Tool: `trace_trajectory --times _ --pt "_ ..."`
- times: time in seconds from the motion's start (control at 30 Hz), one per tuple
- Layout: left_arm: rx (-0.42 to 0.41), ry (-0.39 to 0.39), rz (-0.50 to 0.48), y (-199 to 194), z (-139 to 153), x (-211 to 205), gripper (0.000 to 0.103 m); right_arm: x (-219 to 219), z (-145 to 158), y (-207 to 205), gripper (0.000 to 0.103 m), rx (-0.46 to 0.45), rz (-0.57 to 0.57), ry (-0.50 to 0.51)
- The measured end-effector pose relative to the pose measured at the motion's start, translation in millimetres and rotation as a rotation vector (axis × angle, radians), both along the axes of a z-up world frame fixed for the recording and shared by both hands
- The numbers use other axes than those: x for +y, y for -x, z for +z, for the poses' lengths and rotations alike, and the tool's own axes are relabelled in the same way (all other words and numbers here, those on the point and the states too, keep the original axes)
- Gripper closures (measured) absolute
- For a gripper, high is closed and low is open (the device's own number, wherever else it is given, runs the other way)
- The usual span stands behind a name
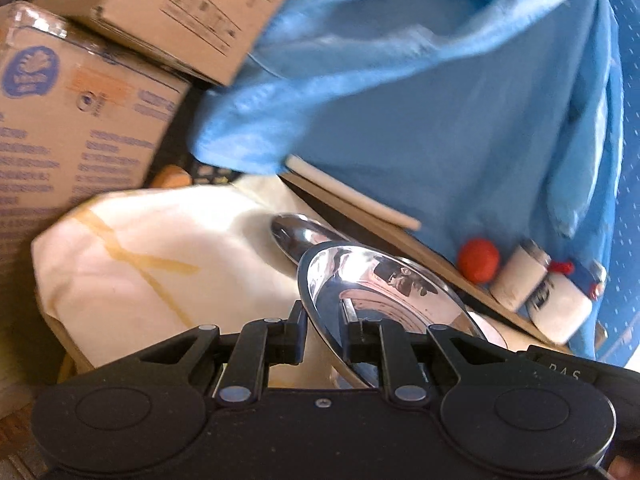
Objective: Organize plates and bowls
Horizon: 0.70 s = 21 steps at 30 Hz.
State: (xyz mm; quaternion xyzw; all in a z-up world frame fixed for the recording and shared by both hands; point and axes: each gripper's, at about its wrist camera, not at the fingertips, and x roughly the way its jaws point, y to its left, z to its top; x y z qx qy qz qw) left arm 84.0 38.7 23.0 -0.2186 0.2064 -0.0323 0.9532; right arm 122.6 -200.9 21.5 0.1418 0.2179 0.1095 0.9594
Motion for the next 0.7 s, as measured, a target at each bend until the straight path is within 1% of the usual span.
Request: trace_trajectory --times 0.13,0.3,0.43,0.5,0.6,0.7 --pt "0.015 -0.018 -0.035 1.7 -4.7 -13.6 0.085 -9.5 -10.6 12.8 0.084 -0.006 -0.051 0.024" --pt "0.023 -0.051 -0.042 0.8 -8.7 -22.7 0.085 -11.5 -19.4 19.8 0.083 -0.011 -0.075 0.046" --pt "0.032 -0.115 -0.042 -1.1 -12.3 -32.2 0.085 -9.4 -23.8 22.5 0.083 -0.019 -0.094 0.077" --pt "0.039 -0.134 -0.045 -2.9 -14.1 -35.9 0.084 -8.6 -26.1 22.5 0.083 -0.018 -0.105 0.094" --pt "0.054 -0.144 -0.047 -5.9 -16.9 -37.1 0.084 -8.5 -29.2 20.5 0.083 -0.010 -0.110 0.099" --pt "0.066 -0.138 -0.048 -8.6 -18.6 -35.7 0.084 -7.3 -31.1 19.6 0.082 -0.007 -0.109 0.103"
